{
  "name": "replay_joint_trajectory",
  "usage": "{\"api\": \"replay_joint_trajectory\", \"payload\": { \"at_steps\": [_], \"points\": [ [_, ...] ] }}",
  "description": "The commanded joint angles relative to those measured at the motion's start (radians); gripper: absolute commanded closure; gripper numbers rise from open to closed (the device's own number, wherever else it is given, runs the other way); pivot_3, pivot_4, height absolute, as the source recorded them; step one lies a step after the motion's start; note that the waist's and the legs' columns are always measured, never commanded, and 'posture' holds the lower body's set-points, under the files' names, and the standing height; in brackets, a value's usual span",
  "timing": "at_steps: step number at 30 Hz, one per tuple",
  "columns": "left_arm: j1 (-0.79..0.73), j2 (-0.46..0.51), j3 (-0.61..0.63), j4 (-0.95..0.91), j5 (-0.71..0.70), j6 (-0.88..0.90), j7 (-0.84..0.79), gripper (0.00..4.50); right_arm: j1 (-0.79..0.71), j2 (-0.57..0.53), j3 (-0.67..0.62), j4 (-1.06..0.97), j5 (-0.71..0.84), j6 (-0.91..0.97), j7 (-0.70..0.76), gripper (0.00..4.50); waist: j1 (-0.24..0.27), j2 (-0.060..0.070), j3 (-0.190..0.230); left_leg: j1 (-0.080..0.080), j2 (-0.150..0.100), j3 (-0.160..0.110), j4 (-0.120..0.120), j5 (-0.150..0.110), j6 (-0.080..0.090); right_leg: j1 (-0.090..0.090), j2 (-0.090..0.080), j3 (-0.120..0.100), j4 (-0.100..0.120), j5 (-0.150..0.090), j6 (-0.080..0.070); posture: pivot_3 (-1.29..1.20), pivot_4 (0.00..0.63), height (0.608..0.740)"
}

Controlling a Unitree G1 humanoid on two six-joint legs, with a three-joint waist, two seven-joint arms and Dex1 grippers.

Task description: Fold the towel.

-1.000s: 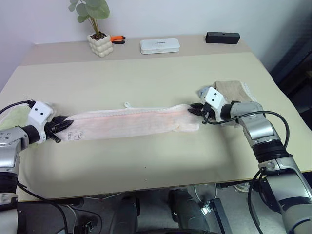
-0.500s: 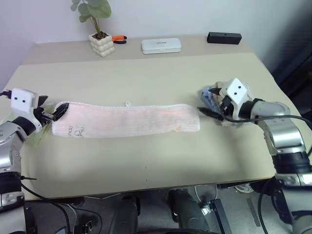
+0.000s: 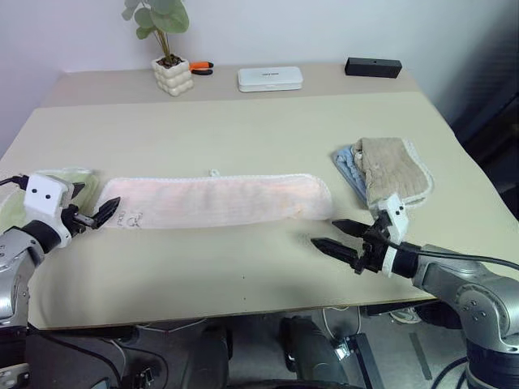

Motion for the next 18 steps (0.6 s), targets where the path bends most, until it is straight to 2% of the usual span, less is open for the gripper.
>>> {"api": "replay_joint_trajectory", "payload": {
  "at_steps": [1,3,6,9,13,18],
  "points": [
    [-0.004,-0.031,-0.048,-0.161,-0.032,-0.026,-0.029,0.39,-0.017,0.129,-0.077,-0.008,0.110,0.154,-0.175,0.05,0.003,0.000,0.000,0.000,0.000,0.000,0.000,0.000,0.000,0.000,0.000,0.000,0.000,0.000,-0.001,0.00,0.150,0.737],
    [0.006,-0.052,-0.088,-0.245,-0.058,-0.002,-0.048,0.39,-0.047,0.195,-0.117,0.014,0.140,0.209,-0.251,0.05,0.011,0.001,0.000,0.000,0.000,0.001,0.000,0.000,0.000,0.000,0.000,0.000,0.000,0.000,-0.001,0.00,0.150,0.737],
    [0.061,-0.066,-0.211,-0.417,-0.100,0.073,-0.098,0.39,-0.112,0.335,-0.174,0.066,0.149,0.291,-0.390,0.05,0.011,0.000,0.000,0.000,0.000,0.002,0.000,0.000,0.000,0.000,-0.001,0.001,-0.001,0.000,-0.001,0.00,0.150,0.737],
    [0.075,-0.065,-0.228,-0.461,-0.114,0.110,-0.097,0.39,-0.144,0.386,-0.213,0.071,0.160,0.339,-0.443,0.05,0.012,0.002,0.000,0.000,0.000,0.002,-0.001,0.000,0.000,-0.001,0.000,0.001,-0.001,0.001,0.001,0.00,0.150,0.737],
    [0.097,-0.082,-0.346,-0.578,-0.137,0.171,-0.120,0.39,-0.292,0.562,-0.360,0.222,0.131,0.310,-0.645,0.05,0.007,0.002,0.000,0.000,0.001,0.001,-0.001,0.000,0.000,-0.002,0.002,0.001,0.000,0.001,0.000,0.00,0.150,0.737],
    [0.106,-0.095,-0.376,-0.631,-0.158,0.210,-0.112,0.39,-0.370,0.635,-0.466,0.300,0.132,0.265,-0.798,0.05,0.009,0.003,-0.001,0.000,0.001,0.000,-0.002,0.000,0.000,-0.002,0.002,0.001,0.000,0.001,-0.001,0.00,0.150,0.737]
  ]
}}
